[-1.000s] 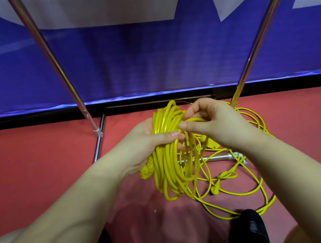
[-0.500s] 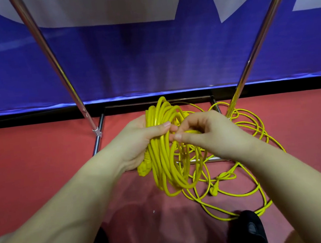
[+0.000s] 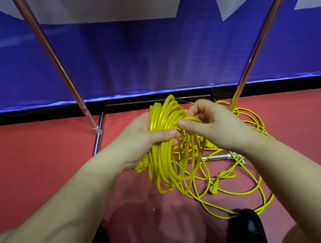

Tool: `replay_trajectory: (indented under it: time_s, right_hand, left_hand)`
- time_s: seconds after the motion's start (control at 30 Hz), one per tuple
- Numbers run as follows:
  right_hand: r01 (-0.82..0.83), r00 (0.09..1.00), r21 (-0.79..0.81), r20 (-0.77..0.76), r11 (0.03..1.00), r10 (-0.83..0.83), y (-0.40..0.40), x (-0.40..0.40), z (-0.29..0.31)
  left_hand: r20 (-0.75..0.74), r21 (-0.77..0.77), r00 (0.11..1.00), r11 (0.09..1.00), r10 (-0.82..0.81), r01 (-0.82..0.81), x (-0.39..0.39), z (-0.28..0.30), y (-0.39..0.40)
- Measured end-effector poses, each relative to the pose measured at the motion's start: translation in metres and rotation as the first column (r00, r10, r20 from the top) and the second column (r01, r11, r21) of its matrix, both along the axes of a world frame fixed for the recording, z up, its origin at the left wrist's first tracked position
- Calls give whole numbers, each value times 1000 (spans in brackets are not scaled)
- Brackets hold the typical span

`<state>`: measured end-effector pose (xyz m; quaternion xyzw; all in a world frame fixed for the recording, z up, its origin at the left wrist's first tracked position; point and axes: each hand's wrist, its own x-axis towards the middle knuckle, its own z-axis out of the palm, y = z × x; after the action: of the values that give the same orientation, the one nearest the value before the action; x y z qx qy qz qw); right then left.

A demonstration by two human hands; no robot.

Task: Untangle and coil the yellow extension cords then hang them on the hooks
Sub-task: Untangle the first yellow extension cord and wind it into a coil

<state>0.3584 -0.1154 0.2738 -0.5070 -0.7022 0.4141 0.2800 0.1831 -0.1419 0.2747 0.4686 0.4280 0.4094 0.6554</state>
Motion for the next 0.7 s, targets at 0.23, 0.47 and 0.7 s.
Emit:
replay_trajectory:
  time_s: [0.23, 0.47, 0.7]
  right_hand:
    - [-101, 894, -42, 435, 994, 109, 8, 13, -17]
    - [276, 903, -53, -330, 960, -277, 15, 21, 6]
    - [101, 960, -74, -253, 992, -117, 10, 16, 8]
  left_hand:
    - [42, -28, 976, 977, 212, -211, -16, 4, 12]
    - [-6, -59, 971, 969, 238, -238, -26, -4, 19]
    - [68, -113, 967, 965, 246, -238, -19, -3, 17]
